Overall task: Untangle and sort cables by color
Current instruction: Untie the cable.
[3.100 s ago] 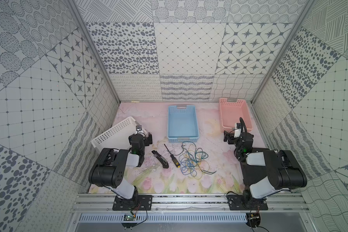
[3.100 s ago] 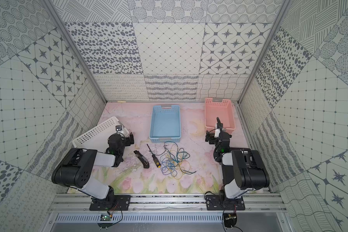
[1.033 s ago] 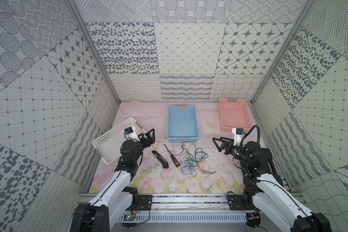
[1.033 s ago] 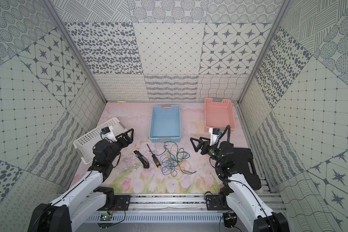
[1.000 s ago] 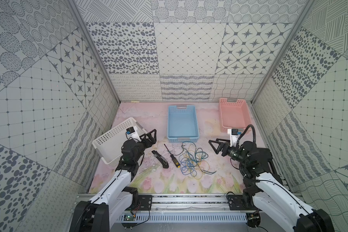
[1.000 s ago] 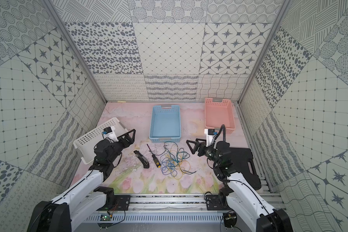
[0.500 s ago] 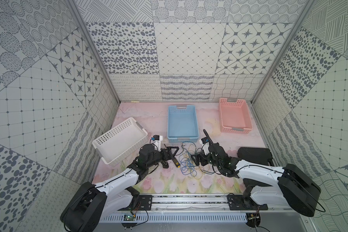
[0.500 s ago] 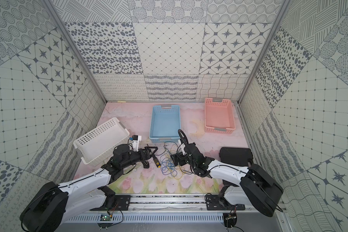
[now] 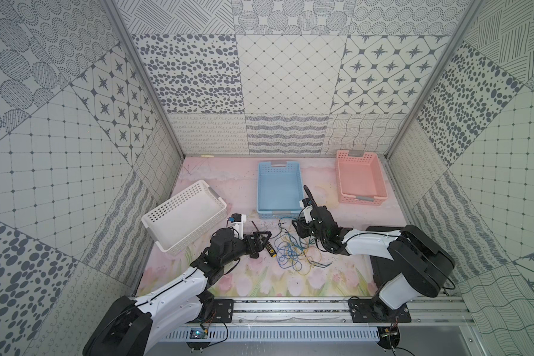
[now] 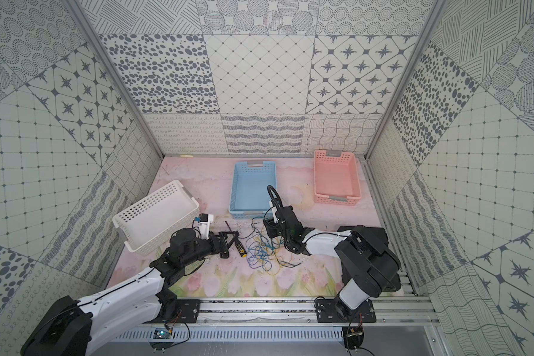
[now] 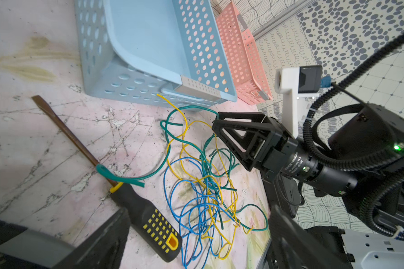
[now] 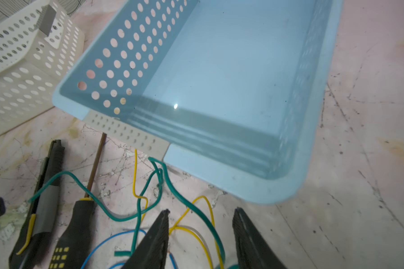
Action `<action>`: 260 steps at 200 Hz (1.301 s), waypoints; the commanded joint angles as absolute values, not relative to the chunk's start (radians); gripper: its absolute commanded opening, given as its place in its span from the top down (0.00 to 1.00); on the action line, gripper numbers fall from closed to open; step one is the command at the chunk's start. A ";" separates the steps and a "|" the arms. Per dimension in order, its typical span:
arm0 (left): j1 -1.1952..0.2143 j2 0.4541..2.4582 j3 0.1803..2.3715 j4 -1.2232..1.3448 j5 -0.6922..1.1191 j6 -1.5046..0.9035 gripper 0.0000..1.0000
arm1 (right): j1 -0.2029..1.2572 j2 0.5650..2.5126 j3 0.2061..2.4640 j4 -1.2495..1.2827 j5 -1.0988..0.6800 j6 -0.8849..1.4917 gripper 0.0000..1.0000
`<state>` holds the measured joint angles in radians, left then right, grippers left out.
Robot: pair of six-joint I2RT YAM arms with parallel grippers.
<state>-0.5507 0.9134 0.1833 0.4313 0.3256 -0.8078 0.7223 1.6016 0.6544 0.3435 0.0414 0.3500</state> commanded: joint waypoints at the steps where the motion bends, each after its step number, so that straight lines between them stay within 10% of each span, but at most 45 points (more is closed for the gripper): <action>1: -0.554 0.900 0.175 0.421 0.315 -0.790 0.05 | 0.717 1.630 0.688 0.398 0.039 0.344 0.61; 75: -0.553 0.908 0.170 0.451 0.342 -0.812 0.05 | 0.713 1.632 0.694 0.374 0.015 0.316 1.00; 215: -0.832 1.188 0.343 0.565 0.257 -0.820 0.20 | 0.721 0.862 0.493 0.222 -0.027 0.288 1.00; 260: -0.878 1.327 0.324 0.973 0.374 -0.854 0.21 | 0.721 0.843 0.471 0.252 -0.077 0.324 1.00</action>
<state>-0.8398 1.2285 0.3202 0.5896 0.3168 -0.8524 0.7185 0.8459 0.4931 0.2203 -0.0410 0.3035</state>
